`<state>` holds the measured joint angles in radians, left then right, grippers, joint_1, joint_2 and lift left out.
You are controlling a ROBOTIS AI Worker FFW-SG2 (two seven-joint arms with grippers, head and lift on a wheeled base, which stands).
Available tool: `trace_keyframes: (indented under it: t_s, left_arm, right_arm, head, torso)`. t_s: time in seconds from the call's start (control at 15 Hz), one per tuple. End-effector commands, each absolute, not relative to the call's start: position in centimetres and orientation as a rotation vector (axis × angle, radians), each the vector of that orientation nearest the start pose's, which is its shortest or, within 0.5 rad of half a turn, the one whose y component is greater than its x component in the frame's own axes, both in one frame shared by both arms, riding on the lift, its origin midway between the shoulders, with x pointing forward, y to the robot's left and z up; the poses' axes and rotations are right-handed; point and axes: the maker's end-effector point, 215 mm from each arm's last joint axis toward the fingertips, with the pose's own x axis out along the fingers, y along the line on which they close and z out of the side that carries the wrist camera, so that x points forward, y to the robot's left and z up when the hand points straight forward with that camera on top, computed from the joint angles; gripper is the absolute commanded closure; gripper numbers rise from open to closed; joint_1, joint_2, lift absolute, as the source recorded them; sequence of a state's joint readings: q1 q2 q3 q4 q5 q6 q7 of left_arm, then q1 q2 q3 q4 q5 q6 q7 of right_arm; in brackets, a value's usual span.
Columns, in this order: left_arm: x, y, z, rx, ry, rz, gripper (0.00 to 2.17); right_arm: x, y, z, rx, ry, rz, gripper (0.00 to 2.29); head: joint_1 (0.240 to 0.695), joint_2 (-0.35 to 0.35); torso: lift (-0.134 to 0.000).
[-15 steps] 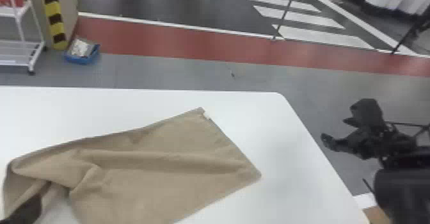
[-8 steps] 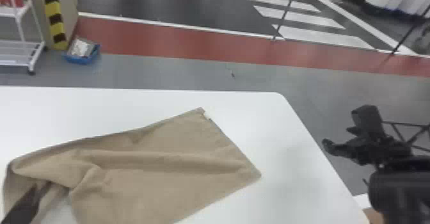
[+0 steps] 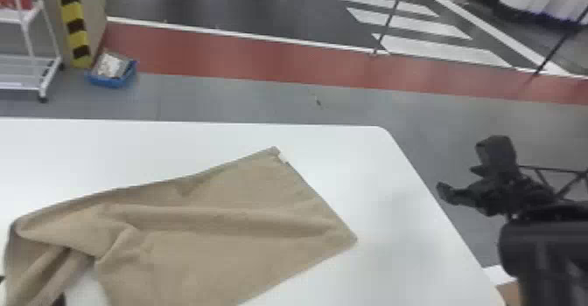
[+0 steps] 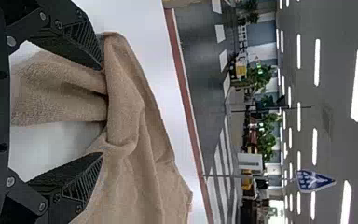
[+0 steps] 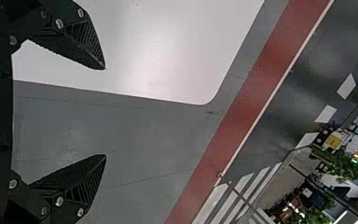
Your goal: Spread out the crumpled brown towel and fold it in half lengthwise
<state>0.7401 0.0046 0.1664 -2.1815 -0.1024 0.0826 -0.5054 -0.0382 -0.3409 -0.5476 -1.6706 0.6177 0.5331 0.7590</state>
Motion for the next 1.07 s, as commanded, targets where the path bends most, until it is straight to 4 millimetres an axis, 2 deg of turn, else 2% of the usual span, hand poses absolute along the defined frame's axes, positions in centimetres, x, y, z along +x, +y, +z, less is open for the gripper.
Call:
trace_keyframes:
  t_s: [0.0,0.07,0.33,0.47,1.0]
  left_arm:
    - [33.9,19.6,-41.0,0.172,0.294,-0.403,0.27]
    - [33.4,18.8,-41.7,0.183,0.311,-0.419,0.27]
    - [32.1,18.6,-43.1,0.226,0.355,-0.438,0.28]
    - [32.0,18.7,-43.4,0.232,0.363,-0.436,0.46]
    - [32.2,18.4,-45.2,0.213,0.399,-0.464,0.46]
  right_arm:
    - [49.3,-60.6,-36.0,-0.538,0.656,-0.115,0.24]
    - [49.5,-60.7,-36.0,-0.537,0.655,-0.113,0.24]
    - [49.4,-61.3,-36.2,-0.536,0.66,-0.119,0.24]
    - [49.1,-61.7,-36.4,-0.536,0.666,-0.127,0.24]
    - [48.7,-61.9,-36.8,-0.522,0.669,-0.132,0.24]
  head:
    - [0.695,-0.35]
    - [0.695,-0.35]
    - [0.695,-0.35]
    - [0.695,-0.35]
    - [0.695,-0.35]
  torso:
    - [-0.124]
    - [-0.124]
    - [-0.124]
    - [-0.124]
    - [-0.124]
